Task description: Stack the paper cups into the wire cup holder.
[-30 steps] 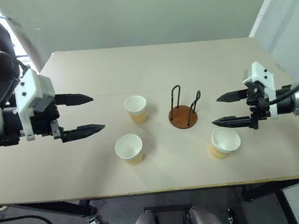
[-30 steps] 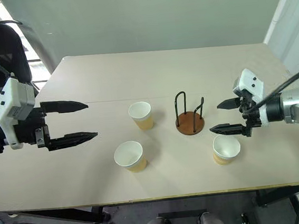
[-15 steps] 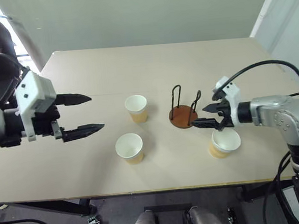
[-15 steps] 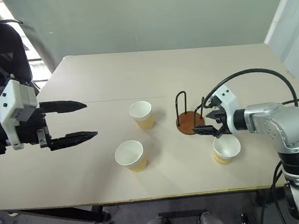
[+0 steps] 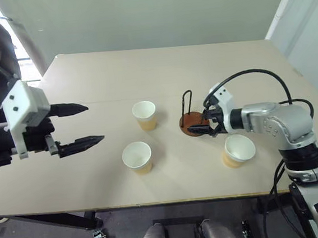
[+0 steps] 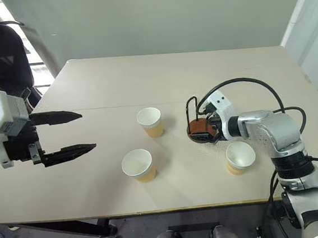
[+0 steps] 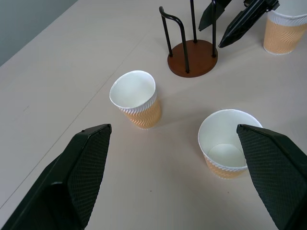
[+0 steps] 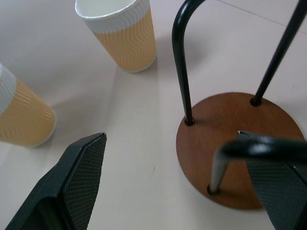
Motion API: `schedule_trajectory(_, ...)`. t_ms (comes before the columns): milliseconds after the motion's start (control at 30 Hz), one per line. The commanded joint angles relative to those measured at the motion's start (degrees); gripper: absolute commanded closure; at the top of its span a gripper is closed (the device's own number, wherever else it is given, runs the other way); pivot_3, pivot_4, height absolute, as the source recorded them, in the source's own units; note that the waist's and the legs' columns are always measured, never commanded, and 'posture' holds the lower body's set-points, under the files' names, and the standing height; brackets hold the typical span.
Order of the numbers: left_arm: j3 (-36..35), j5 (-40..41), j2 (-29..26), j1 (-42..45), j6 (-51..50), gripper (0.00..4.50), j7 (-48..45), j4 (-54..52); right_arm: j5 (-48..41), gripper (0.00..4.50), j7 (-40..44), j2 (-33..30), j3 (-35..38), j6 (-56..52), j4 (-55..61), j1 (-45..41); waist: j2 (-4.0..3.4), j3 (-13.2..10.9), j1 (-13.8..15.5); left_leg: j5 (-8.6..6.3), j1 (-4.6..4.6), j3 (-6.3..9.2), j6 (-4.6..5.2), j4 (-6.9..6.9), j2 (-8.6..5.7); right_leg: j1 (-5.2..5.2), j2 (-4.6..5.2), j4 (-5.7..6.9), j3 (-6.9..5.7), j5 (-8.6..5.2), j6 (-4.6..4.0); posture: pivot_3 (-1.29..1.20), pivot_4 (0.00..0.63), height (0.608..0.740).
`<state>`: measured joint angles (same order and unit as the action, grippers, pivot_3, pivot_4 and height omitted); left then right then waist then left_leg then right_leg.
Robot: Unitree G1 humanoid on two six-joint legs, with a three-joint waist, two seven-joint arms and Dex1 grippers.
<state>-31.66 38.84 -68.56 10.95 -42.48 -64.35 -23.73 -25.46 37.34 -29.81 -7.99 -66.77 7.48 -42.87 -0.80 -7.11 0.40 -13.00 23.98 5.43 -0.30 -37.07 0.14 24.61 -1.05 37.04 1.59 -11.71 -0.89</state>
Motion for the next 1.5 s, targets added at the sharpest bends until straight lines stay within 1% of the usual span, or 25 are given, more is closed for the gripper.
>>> schedule_trajectory(33,-3.63,0.73,-0.72,-0.33,-0.84,0.00,0.66,-1.83,0.62,0.57,-0.04,-0.08,-0.21,1.71,0.82,-1.61,0.01,0.00,0.03,-0.01,0.00,0.00,-0.01,0.00,0.00,0.00,0.00,0.00,0.00,0.00,0.00,0.00,0.150,0.740)
schedule_trajectory(67,-4.00,0.70,-0.75,-0.54,-1.01,0.00,0.67,-1.94,0.78,0.86,0.21,-0.30,-0.52,1.94,0.77,-1.65,0.02,0.01,0.02,-0.02,0.01,0.00,-0.03,0.00,0.00,0.00,0.00,0.00,0.00,0.00,-0.01,0.00,0.150,0.740)
schedule_trajectory(200,-4.92,0.55,-0.84,-1.44,-1.39,0.00,0.58,-2.20,1.62,2.40,1.83,-1.54,-2.49,3.43,0.99,-1.59,0.02,0.01,0.00,-0.06,0.00,0.00,-0.10,0.00,0.01,0.02,0.00,0.00,0.00,0.00,-0.01,0.00,0.150,0.740)
schedule_trajectory(233,-5.03,0.54,-0.83,-1.60,-1.46,0.00,0.56,-2.28,1.91,2.66,2.39,-2.04,-3.38,3.93,1.33,-1.42,0.01,0.01,0.00,-0.06,0.00,0.00,-0.10,0.00,0.01,0.03,0.00,0.00,0.00,0.00,-0.02,0.00,0.150,0.740)
schedule_trajectory(300,-5.10,0.56,-0.82,-1.78,-1.48,0.00,0.58,-2.35,2.47,3.45,3.17,-2.80,-4.73,4.80,1.67,-1.18,0.02,0.01,0.01,-0.07,0.01,0.00,-0.11,0.01,0.00,0.03,0.00,0.00,0.00,0.00,-0.01,0.00,0.150,0.740)
schedule_trajectory(400,-5.00,0.55,-0.92,-1.93,-1.26,0.00,0.57,-2.29,3.45,4.42,4.92,-4.28,-7.10,6.59,2.36,-0.50,0.04,0.02,0.00,-0.07,0.02,0.00,-0.11,0.00,0.00,0.03,0.00,0.00,0.00,0.00,-0.02,0.00,0.150,0.740)
schedule_trajectory(500,-4.79,0.50,-1.22,-1.63,-0.97,0.00,0.39,-1.79,2.65,4.47,8.22,-5.67,-8.37,7.84,4.10,0.08,0.15,0.09,-0.01,-0.09,0.00,0.02,-0.13,0.01,0.02,0.02,-0.01,0.00,-0.01,-0.01,-0.05,0.00,0.150,0.740)
schedule_trajectory(567,-4.28,0.54,-1.44,-1.20,-0.71,0.00,0.26,-1.43,0.88,4.47,13.02,-7.26,-8.82,10.03,6.64,0.73,0.16,0.09,0.00,-0.09,0.01,0.02,-0.14,0.00,0.01,0.03,-0.01,0.01,0.00,-0.01,-0.05,0.00,0.150,0.740)
schedule_trajectory(700,-3.03,0.61,-1.74,-0.36,-0.28,0.00,0.19,-0.85,-1.03,4.47,19.96,-9.47,-8.95,14.15,9.90,1.65,0.16,0.09,-0.02,-0.11,0.04,0.02,-0.16,0.01,0.01,0.03,-0.01,-0.01,-0.01,-0.03,-0.08,0.00,0.150,0.740)
schedule_trajectory(767,-1.97,0.61,-1.89,0.42,0.10,0.00,0.03,-0.38,-3.25,4.47,25.61,-11.47,-8.77,16.64,13.03,2.80,0.16,0.09,0.07,-0.11,0.05,0.02,-0.16,0.00,0.01,0.03,-0.01,-0.02,-0.01,-0.03,-0.08,0.00,0.150,0.740)
schedule_trajectory(833,-1.13,0.71,-2.06,1.18,0.29,0.00,-0.13,-0.03,-3.90,4.47,28.59,-12.48,-8.89,18.79,14.36,3.58,0.19,0.11,0.03,-0.12,0.05,0.02,-0.15,0.00,0.01,0.01,-0.01,-0.02,-0.01,-0.06,-0.11,0.00,0.150,0.740)
schedule_trajectory(1067,0.63,0.57,-2.43,2.69,0.89,0.00,-0.53,0.77,-2.19,4.47,32.88,-13.56,-10.58,23.74,15.05,5.72,0.21,0.11,-0.05,-0.10,0.04,0.02,-0.13,-0.02,0.01,0.01,-0.02,-0.01,0.00,-0.11,-0.22,0.00,0.150,0.740)
schedule_trajectory(1300,1.39,1.02,-2.46,3.55,0.63,0.00,-0.48,0.49,2.46,4.47,34.07,-13.36,-14.06,28.83,13.43,6.35,0.21,0.11,-0.08,-0.09,0.03,0.02,-0.12,-0.02,0.01,0.01,-0.01,0.00,0.00,-0.10,-0.20,0.00,0.150,0.740)
schedule_trajectory(1500,1.03,1.02,-2.26,3.07,0.44,0.00,-0.36,0.17,3.81,4.47,34.74,-12.71,-15.75,29.35,13.24,6.00,0.21,0.11,-0.11,-0.10,0.03,0.02,-0.12,-0.01,0.02,0.01,-0.01,0.00,-0.01,-0.09,-0.18,0.00,0.150,0.740)
